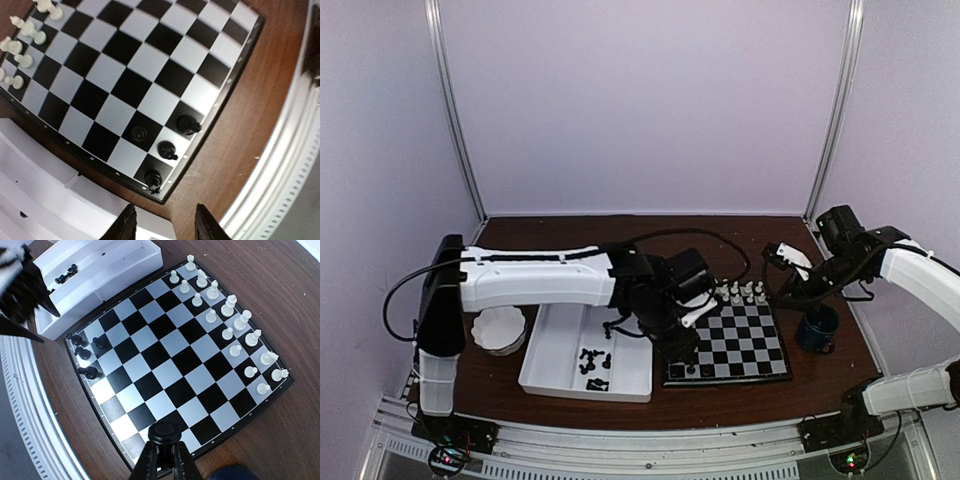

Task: Set up the chess pieces on the board
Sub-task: Place the rook at h8, then pass from the right arm to the left

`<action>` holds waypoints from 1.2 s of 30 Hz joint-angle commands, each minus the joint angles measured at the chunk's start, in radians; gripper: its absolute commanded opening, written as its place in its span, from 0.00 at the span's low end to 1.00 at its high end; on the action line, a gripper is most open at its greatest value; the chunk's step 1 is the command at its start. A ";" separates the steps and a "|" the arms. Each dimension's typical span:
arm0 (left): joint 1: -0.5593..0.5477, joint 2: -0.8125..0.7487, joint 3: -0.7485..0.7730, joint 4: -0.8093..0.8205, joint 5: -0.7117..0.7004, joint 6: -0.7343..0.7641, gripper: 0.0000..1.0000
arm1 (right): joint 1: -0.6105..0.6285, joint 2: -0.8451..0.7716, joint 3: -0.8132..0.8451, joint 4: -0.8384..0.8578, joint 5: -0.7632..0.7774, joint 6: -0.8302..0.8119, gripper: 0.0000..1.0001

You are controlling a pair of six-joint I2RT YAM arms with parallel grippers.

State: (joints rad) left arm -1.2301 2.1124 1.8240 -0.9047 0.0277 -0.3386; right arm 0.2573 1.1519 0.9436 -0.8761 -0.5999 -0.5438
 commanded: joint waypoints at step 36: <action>0.180 -0.180 -0.356 1.004 0.638 -0.770 0.36 | 0.479 0.124 0.297 -0.100 0.194 -0.075 0.11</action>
State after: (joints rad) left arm -1.0508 1.9236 1.4773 0.0395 0.6529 -1.0962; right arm 0.7246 1.2819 1.2076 -0.9710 -0.4175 -0.6285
